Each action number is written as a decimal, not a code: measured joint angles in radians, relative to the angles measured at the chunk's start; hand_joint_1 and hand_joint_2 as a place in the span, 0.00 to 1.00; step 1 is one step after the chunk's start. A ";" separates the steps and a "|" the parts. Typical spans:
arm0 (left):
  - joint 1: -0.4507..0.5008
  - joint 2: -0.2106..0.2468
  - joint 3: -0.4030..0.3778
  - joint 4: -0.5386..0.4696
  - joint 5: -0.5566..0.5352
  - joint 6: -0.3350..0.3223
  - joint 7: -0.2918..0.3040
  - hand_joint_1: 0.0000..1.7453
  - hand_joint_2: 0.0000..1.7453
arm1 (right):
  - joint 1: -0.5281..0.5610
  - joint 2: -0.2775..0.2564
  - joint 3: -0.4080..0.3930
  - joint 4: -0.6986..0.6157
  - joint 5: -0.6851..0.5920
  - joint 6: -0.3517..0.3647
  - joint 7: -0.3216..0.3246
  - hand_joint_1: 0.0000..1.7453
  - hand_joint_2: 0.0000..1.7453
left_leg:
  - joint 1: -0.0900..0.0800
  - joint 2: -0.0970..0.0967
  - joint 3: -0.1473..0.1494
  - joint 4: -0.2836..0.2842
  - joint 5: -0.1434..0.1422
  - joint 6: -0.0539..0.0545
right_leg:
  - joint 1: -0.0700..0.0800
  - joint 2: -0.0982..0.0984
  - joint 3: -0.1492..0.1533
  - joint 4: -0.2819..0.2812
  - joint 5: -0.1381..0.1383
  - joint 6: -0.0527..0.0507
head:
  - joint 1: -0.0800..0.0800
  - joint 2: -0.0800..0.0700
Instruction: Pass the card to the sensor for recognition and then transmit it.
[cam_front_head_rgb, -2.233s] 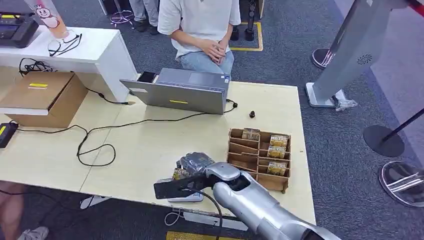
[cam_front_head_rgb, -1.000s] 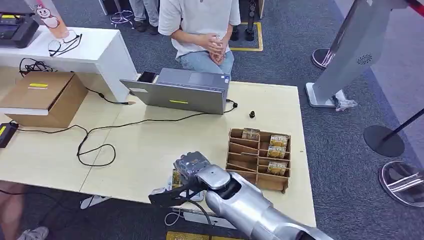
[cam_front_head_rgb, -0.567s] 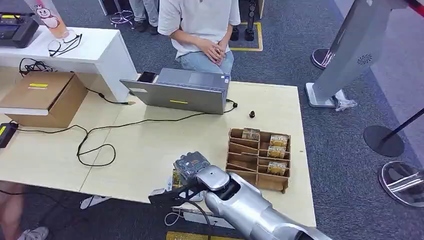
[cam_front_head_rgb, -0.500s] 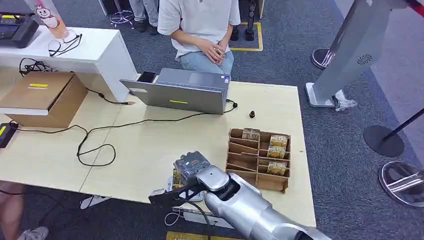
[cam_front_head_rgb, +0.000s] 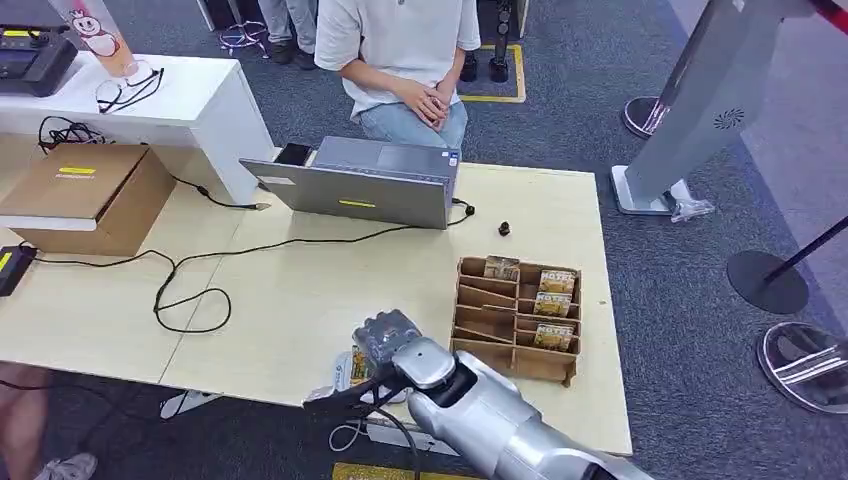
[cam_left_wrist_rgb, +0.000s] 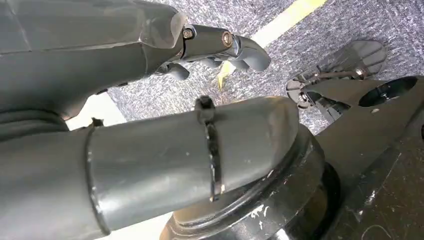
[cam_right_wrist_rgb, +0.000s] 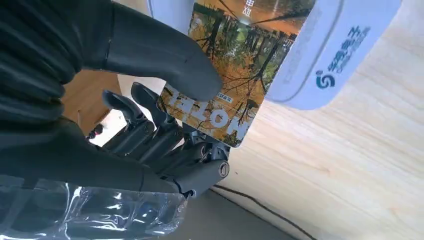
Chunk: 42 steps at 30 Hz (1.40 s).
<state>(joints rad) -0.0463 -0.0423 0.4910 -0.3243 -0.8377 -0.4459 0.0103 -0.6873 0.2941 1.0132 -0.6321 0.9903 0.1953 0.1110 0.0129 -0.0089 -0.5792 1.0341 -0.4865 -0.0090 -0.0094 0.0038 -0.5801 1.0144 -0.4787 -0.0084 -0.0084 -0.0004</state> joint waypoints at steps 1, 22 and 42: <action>0.000 0.000 0.000 0.000 0.001 0.000 0.000 0.00 0.00 | 0.000 0.003 0.000 0.005 0.002 0.003 -0.003 1.00 1.00 | 0.000 0.000 0.000 0.000 0.000 0.000 | 0.000 0.000 0.000 0.000 0.000 0.000 | 0.000 0.000; 0.002 0.001 -0.007 -0.009 0.017 0.004 0.001 0.00 0.00 | 0.000 0.026 0.002 0.042 0.016 0.013 -0.014 1.00 1.00 | 0.000 0.000 0.000 0.000 0.000 0.000 | 0.000 0.000 0.000 0.000 0.000 0.000 | 0.000 0.000; 0.003 0.001 -0.010 -0.018 0.018 0.004 0.008 0.00 0.00 | 0.000 0.034 0.002 0.048 0.017 0.009 -0.015 1.00 1.00 | 0.000 0.000 0.000 0.000 0.000 0.000 | 0.000 0.000 0.000 0.000 0.001 0.000 | 0.000 0.000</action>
<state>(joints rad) -0.0436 -0.0412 0.4814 -0.3422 -0.8194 -0.4421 0.0179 -0.6872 0.3285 1.0151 -0.5844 1.0071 0.2045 0.0958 0.0130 -0.0089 -0.5788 1.0341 -0.4861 -0.0095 -0.0094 0.0038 -0.5798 1.0145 -0.4781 -0.0087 -0.0084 -0.0004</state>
